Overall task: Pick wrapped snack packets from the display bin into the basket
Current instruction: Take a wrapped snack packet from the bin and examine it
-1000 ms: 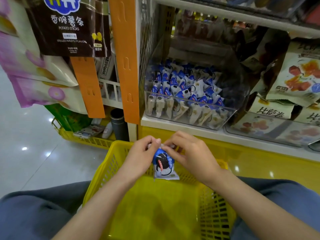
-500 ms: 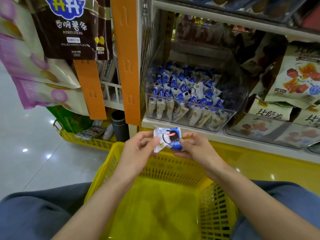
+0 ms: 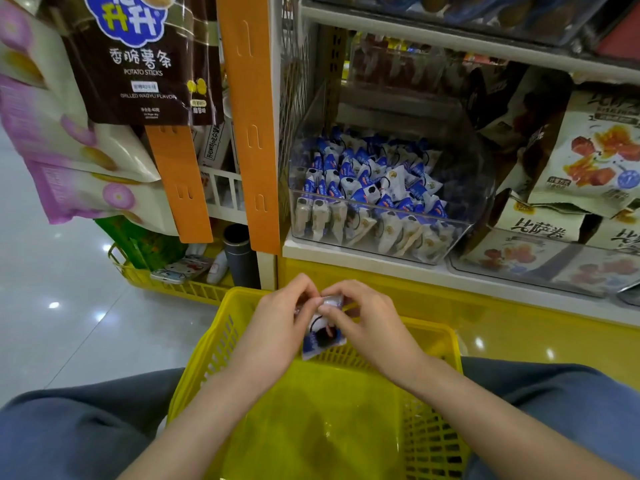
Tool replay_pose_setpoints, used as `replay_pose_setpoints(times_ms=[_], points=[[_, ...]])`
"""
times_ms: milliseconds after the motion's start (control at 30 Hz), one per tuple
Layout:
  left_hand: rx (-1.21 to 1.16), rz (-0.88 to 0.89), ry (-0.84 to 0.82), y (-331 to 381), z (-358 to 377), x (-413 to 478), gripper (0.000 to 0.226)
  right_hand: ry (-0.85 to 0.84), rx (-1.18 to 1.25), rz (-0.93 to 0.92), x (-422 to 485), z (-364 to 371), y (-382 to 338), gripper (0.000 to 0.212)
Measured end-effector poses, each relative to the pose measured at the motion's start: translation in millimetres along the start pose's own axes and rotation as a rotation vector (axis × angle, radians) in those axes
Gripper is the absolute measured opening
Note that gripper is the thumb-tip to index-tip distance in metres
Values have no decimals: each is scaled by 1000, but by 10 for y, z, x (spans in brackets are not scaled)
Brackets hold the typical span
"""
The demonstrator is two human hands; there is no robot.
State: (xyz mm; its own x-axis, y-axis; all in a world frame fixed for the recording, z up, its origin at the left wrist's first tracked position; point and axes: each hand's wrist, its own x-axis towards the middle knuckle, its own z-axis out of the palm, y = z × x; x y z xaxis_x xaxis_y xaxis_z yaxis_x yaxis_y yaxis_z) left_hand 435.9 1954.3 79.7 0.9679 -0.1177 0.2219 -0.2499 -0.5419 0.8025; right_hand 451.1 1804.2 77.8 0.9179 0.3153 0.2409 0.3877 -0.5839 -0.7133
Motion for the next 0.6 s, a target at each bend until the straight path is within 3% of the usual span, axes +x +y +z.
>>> replay_pose_setpoints(times_ms=[67, 200, 300, 367, 500, 600], points=[[-41, -8, 37, 13, -9, 10, 13, 11, 115, 92, 28, -13, -5, 4], [-127, -78, 21, 45, -27, 46, 12, -24, 365, 258, 64, -59, -19, 12], [-151, -105, -6, 52, -34, 56, 22, -30, 421, 276, 53, -67, -38, 9], [-177, -135, -22, 49, -34, 71, 27, 3, 307, 200, 30, -75, -65, 7], [-271, -200, -72, 52, -30, 93, 24, 63, -206, -125, -21, -135, -101, 6], [-280, -206, -51, 61, -15, 97, 16, 76, -264, -154, -15, -168, -102, 8]])
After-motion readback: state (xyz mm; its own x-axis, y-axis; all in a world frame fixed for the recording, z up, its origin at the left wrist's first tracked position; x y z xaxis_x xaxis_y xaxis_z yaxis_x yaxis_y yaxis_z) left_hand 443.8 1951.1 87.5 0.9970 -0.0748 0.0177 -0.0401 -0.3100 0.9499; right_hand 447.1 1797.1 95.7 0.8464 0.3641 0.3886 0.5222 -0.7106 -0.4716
